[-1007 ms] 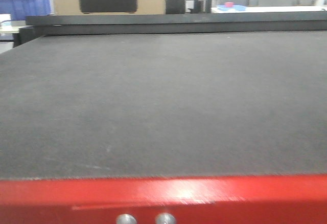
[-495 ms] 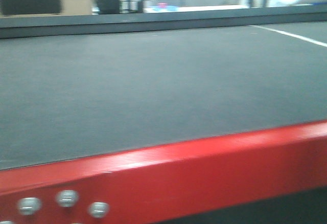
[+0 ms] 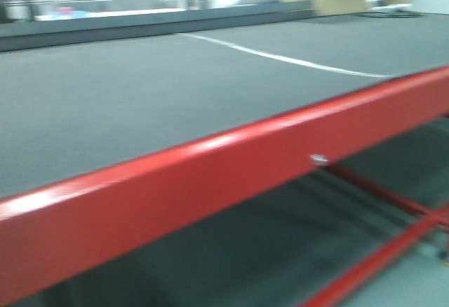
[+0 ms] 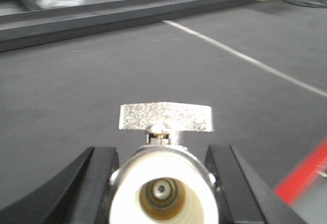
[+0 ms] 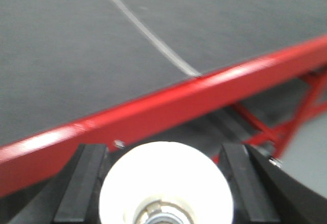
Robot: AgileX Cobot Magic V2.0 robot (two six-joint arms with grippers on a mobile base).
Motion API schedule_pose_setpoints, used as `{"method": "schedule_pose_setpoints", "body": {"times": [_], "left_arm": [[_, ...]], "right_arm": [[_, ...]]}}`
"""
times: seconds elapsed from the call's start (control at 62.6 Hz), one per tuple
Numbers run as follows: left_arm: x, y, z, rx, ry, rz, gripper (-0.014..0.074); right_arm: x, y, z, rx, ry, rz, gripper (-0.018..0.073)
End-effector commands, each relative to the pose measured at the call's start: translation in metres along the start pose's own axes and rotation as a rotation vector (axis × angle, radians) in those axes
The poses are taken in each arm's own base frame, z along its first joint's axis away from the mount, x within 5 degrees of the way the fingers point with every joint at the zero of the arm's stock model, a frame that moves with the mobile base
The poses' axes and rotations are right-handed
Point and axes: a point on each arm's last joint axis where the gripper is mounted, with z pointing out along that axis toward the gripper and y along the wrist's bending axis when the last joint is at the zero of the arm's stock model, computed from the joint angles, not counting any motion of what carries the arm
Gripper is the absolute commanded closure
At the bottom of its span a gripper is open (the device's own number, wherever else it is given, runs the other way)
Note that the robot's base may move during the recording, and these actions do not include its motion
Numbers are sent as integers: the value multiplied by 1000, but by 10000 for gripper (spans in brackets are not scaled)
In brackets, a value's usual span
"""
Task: Place valve from conveyor to right shelf box
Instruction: 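Drive the base away from the conveyor along the red frame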
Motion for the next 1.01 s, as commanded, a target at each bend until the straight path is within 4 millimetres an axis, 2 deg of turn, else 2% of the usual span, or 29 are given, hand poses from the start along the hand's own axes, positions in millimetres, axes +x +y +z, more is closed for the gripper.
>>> {"method": "schedule_pose_setpoints", "body": {"times": [0.0,0.991], "left_arm": [[-7,-1,-4,4,-70,-5,707],[-7,-1,-4,4,-70,-5,707]], "right_arm": [[-8,-1,-4,10,-85,-3,722],[-8,-1,-4,10,-85,-3,722]]}}
